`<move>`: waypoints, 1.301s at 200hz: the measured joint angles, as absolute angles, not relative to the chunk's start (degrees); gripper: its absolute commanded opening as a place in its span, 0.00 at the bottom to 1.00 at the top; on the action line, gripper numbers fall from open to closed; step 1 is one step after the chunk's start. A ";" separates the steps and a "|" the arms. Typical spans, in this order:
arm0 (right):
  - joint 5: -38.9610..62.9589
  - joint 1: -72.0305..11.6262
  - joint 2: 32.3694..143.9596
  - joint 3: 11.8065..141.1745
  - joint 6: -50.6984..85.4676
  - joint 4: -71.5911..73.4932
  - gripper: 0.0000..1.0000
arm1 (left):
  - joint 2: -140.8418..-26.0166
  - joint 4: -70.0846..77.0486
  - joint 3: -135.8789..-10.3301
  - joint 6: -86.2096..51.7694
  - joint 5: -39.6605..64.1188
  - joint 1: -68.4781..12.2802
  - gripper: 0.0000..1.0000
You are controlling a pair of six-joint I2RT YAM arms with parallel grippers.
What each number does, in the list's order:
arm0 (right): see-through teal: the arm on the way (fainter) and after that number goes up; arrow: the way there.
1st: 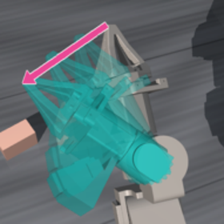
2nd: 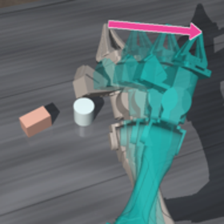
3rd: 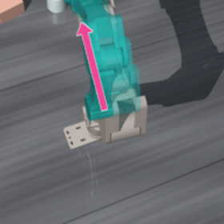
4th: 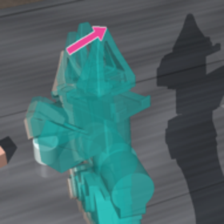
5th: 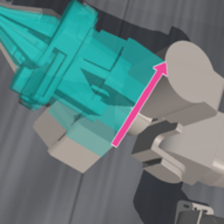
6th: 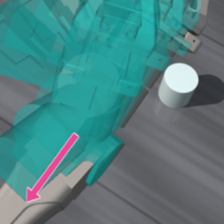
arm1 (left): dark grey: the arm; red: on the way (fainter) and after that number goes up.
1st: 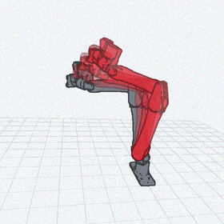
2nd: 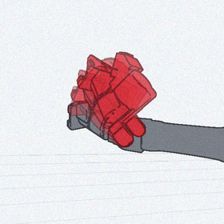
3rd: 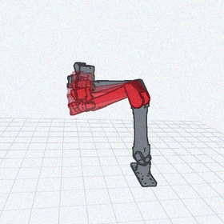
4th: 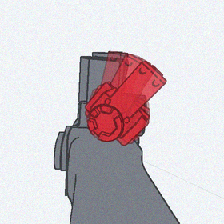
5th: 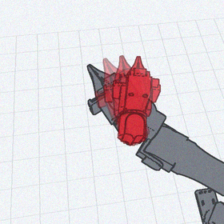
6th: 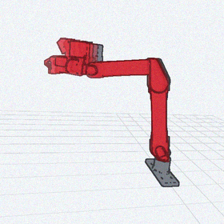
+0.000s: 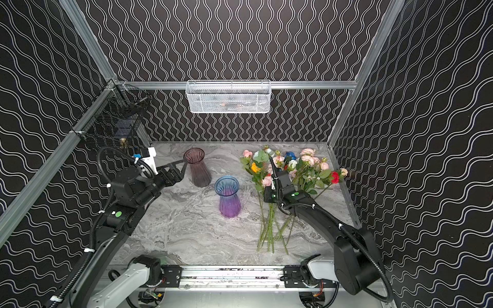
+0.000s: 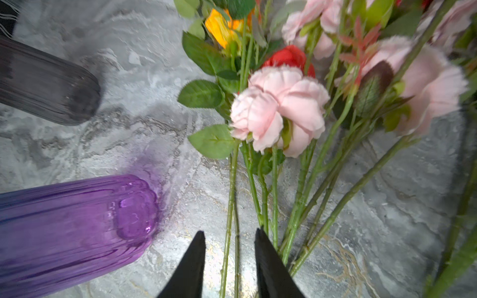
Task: Arrange flowers in a vase
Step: Pick up the flower from the flowers.
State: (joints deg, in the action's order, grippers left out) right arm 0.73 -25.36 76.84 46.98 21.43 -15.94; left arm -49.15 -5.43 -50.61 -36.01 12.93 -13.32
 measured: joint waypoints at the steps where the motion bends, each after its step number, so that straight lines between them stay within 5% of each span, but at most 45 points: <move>1: 0.75 -25.36 77.03 46.98 21.41 -15.94 0.30 | -49.25 -5.39 -50.61 -36.07 13.10 -13.30 0.96; 99: 6.50 -25.34 90.91 50.63 20.51 -14.15 0.29 | -52.34 -2.61 -50.96 -38.79 21.63 -11.97 0.96; 134: 6.92 -25.34 92.97 52.07 20.64 -13.74 0.06 | -52.34 -2.28 -50.70 -38.87 22.68 -11.22 0.96; 260: 13.74 -25.36 64.99 46.59 26.09 -10.11 0.00 | -52.03 1.26 -49.19 -40.56 25.98 -9.39 0.96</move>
